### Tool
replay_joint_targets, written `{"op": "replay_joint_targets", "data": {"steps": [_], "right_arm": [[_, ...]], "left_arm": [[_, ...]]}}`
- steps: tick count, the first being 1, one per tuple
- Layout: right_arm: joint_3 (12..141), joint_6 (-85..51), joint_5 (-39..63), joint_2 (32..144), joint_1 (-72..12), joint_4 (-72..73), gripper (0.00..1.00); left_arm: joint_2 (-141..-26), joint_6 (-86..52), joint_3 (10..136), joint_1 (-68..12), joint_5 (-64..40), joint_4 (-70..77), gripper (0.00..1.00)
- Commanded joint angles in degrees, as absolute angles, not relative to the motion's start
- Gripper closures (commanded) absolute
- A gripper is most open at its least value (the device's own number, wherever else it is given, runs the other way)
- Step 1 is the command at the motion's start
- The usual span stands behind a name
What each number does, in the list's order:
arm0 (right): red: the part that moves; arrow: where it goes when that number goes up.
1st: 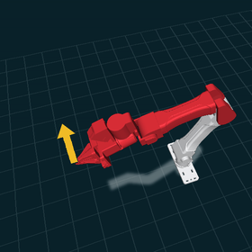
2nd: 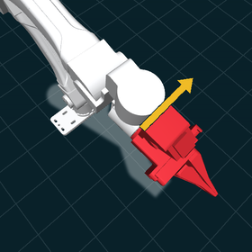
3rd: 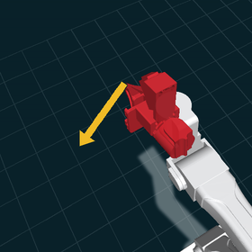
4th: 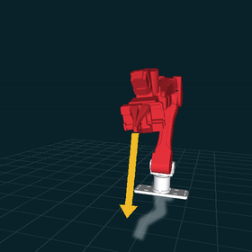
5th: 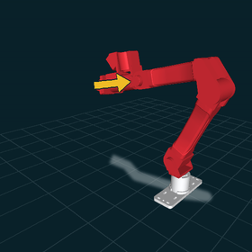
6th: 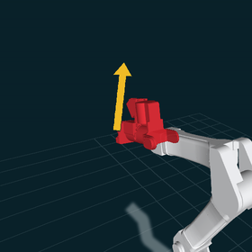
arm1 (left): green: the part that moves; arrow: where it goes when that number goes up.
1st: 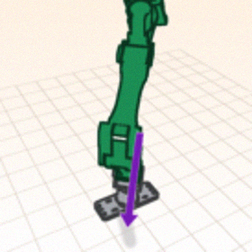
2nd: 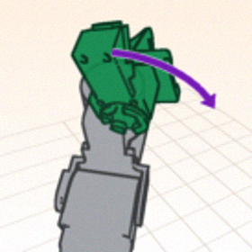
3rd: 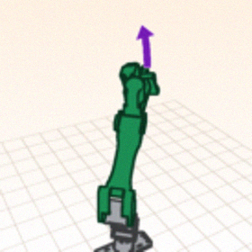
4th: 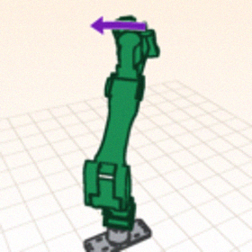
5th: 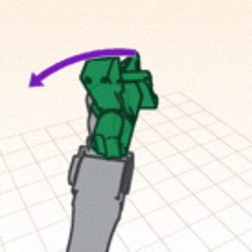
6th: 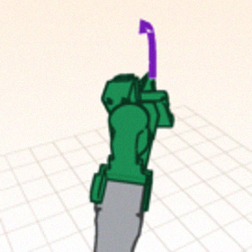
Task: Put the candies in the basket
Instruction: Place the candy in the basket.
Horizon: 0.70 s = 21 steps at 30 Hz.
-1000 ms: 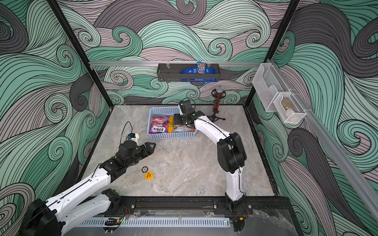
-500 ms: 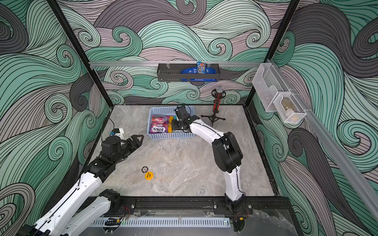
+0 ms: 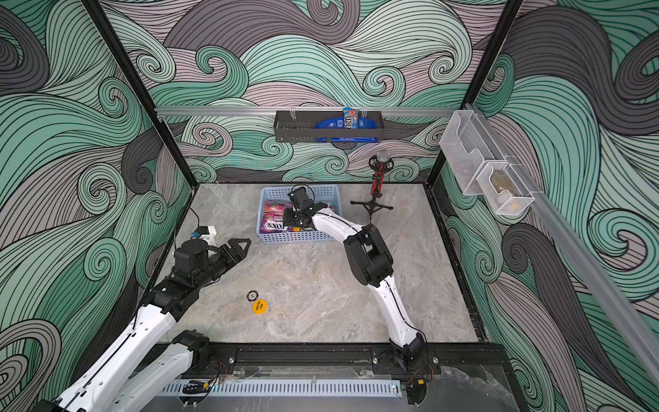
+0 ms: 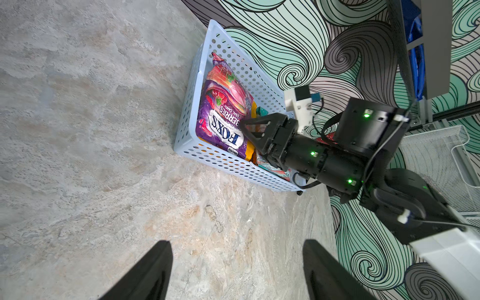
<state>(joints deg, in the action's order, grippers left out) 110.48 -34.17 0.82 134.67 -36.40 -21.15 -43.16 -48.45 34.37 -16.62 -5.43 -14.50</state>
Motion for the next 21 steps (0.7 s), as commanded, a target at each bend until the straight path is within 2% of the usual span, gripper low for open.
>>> {"op": "replay_joint_targets", "data": {"steps": [1, 3, 8, 10, 12, 21], "right_arm": [[113.1, -35.2, 2.6, 134.6, -36.7, -21.1, 0.45], [113.6, -35.3, 3.7, 135.0, -36.8, -21.1, 0.53], [113.4, -35.0, 3.6, 134.4, -37.0, -21.1, 0.87], [113.4, -34.7, 3.2, 133.7, -37.0, -21.1, 0.96], [113.3, -34.4, 2.6, 133.0, -36.9, -21.2, 0.99], [108.5, -31.6, 1.0, 125.8, -35.1, -21.2, 0.99]], "left_arm": [[-42.7, -47.0, 34.6, -16.2, -6.2, -15.3, 0.19], [-43.3, -46.9, 34.7, -16.2, -6.6, -15.2, 0.19], [-44.1, -46.8, 34.7, -16.2, -6.8, -14.9, 0.19], [-44.0, -46.9, 34.6, -16.2, -6.9, -14.7, 0.19], [-44.2, -46.9, 34.5, -16.2, -6.9, -14.4, 0.19], [-44.4, -46.8, 34.2, -16.1, -7.7, -13.7, 0.19]]}}
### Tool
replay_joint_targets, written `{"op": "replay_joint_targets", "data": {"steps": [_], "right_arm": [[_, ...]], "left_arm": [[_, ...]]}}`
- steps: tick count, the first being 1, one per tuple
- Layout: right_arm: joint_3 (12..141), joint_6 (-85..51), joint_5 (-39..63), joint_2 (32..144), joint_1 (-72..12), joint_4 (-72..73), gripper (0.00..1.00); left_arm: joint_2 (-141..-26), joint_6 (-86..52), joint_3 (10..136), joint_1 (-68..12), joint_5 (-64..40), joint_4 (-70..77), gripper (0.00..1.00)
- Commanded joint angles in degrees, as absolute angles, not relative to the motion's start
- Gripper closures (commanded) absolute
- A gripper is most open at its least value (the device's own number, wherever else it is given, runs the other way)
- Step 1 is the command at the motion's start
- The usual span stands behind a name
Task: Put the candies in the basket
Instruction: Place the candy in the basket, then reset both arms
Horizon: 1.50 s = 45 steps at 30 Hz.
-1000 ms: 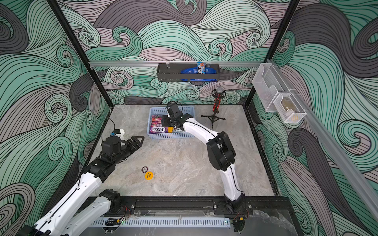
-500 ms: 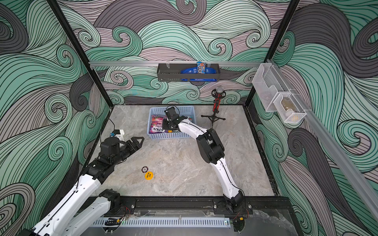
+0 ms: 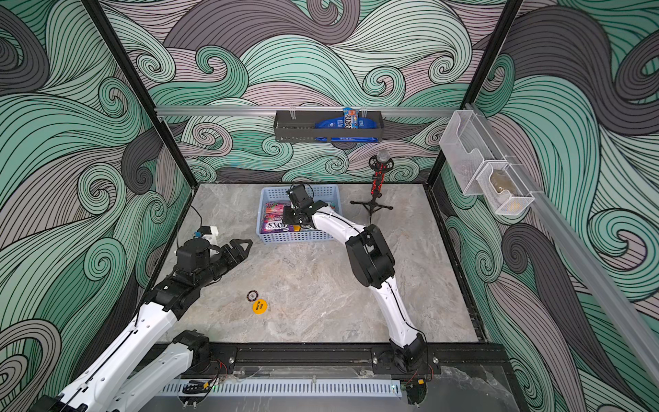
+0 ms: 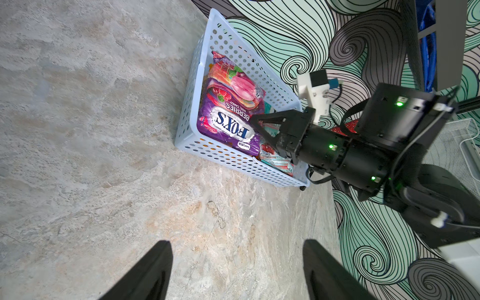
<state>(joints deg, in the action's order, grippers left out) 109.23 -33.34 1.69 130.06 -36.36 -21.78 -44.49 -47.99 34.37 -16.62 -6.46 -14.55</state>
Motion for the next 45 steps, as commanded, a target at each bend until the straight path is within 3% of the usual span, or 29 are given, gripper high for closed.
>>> {"op": "replay_joint_targets", "data": {"steps": [1, 4, 7, 9, 12, 15, 19, 20, 24, 28, 34, 38, 40, 45], "right_arm": [[108.1, -31.2, 2.0, 125.7, -34.9, -21.2, 0.98], [108.0, -30.0, 4.8, 126.3, -34.7, -21.1, 0.9], [107.9, -28.4, 6.7, 127.0, -34.5, -21.3, 0.64], [107.2, -27.5, 7.5, 126.8, -33.7, -21.4, 0.48], [104.0, -26.6, 7.6, 123.8, -31.4, -21.4, 0.41], [98.6, -25.1, 5.7, 116.6, -28.8, -21.4, 0.33], [90.7, -19.7, -2.4, 103.7, -26.9, -21.3, 0.03], [88.7, -17.4, -6.4, 100.6, -26.8, -21.3, 0.0], [79.6, -9.3, -24.7, 91.2, -26.7, -20.1, 0.0], [62.0, -4.2, -39.2, 82.1, -25.9, -9.5, 0.0], [29.6, 4.8, -38.2, 67.1, -21.3, 23.9, 0.0], [11.5, 6.4, -21.0, 59.2, -12.7, 47.1, 0.0], [6.4, 5.2, -19.2, 60.2, -9.3, 58.0, 0.0], [6.6, 1.3, -19.1, 72.3, -5.2, 69.0, 0.0]], "left_arm": [[-44.3, -46.8, 33.8, -16.1, -8.3, -13.0, 0.19], [-44.1, -47.7, 32.7, -16.1, -10.0, -10.6, 0.19], [-44.6, -47.5, 32.5, -16.1, -10.1, -8.0, 0.15], [-45.9, -46.9, 33.9, -16.1, -7.1, -7.9, 0.03], [-48.3, -47.2, 38.0, -16.2, -1.2, -9.9, 0.01], [-49.8, -46.6, 41.0, -16.2, 2.7, -9.0, 0.01], [-49.9, -40.2, 39.3, -16.3, 6.1, 2.5, 0.01], [-50.0, -38.1, 38.6, -16.4, 7.3, 5.4, 0.01], [-50.7, -29.7, 33.7, -16.8, 15.9, 15.4, 0.01], [-51.4, -11.4, 23.4, -17.1, 24.0, 30.7, 0.01], [-54.0, 0.2, 5.3, -16.6, 30.7, 63.4, 0.01], [-63.0, -2.0, 5.6, -15.6, 37.7, 67.9, 0.01], [-67.9, -2.2, 7.5, -14.2, 34.2, 67.2, 0.01], [-80.9, -2.2, 7.2, -9.7, 26.8, 79.4, 0.01]]}}
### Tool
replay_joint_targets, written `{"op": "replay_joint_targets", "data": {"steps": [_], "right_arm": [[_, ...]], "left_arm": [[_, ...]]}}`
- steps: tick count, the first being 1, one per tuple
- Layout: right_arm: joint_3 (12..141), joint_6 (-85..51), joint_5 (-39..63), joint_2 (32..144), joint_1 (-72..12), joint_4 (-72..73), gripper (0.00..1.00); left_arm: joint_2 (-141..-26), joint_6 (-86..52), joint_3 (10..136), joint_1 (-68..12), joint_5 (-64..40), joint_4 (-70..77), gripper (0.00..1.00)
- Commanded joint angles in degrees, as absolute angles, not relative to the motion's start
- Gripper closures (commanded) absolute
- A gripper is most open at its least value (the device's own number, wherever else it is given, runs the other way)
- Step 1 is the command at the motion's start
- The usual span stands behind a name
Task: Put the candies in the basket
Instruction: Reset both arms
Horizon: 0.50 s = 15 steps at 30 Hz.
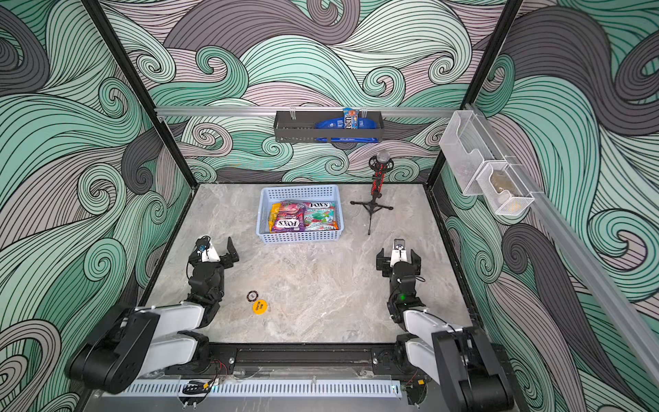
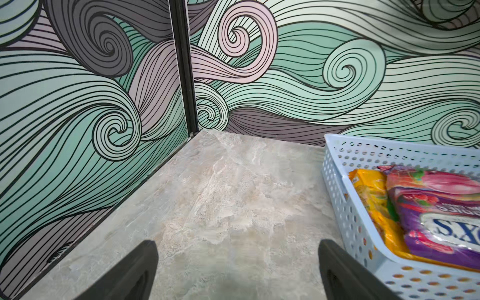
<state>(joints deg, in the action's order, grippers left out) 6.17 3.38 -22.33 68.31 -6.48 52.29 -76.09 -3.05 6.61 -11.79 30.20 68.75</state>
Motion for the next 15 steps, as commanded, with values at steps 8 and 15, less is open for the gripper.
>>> {"op": "replay_joint_targets", "data": {"steps": [8, 15], "right_arm": [[8.6, 2.7, -19.5, 87.5, -3.4, 84.2, 0.0], [10.3, 1.9, -12.3, 88.8, -0.8, 81.2, 0.0]], "left_arm": [[-87.1, -4.6, 10.3, -6.6, 22.0, 77.5, 0.01], [-89.9, -2.6, 10.8, -6.4, 21.1, 81.4, 0.01]]}}
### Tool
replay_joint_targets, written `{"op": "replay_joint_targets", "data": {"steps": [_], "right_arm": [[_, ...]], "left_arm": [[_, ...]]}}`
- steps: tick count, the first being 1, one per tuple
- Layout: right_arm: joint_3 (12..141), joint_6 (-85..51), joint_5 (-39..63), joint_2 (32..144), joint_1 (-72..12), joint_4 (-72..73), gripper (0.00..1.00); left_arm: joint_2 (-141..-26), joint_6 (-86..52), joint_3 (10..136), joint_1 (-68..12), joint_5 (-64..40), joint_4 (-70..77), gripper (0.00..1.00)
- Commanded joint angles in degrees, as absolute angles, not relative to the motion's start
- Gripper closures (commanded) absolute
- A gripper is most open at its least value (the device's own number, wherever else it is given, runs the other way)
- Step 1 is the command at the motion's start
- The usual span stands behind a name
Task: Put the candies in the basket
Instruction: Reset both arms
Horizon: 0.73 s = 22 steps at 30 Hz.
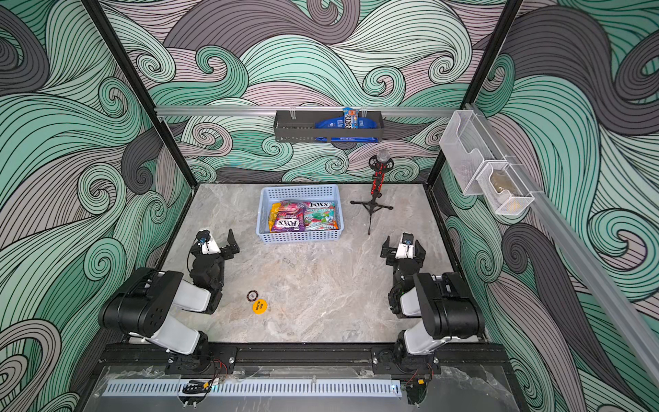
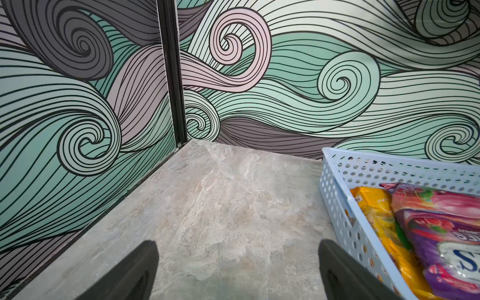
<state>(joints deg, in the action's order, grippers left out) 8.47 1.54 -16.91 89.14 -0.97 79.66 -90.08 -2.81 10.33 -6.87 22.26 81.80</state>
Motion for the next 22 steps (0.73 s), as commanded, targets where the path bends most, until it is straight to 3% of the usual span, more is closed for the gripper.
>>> {"op": "replay_joint_targets", "data": {"steps": [1, 5, 22], "right_arm": [[10.1, 2.0, -12.5, 88.2, -0.8, 80.6, 0.0], [10.2, 2.2, -12.4, 88.5, -0.9, 80.9, 0.0], [9.8, 2.4, -11.4, 88.9, -0.7, 82.2, 0.0]], "left_arm": [[-89.6, -2.9, 11.1, -6.6, 21.4, 80.0, 0.01], [-91.6, -1.3, 9.6, -6.5, 21.2, 86.4, 0.01], [-91.0, -2.4, 10.1, -6.5, 21.5, 84.3, 0.01]]}}
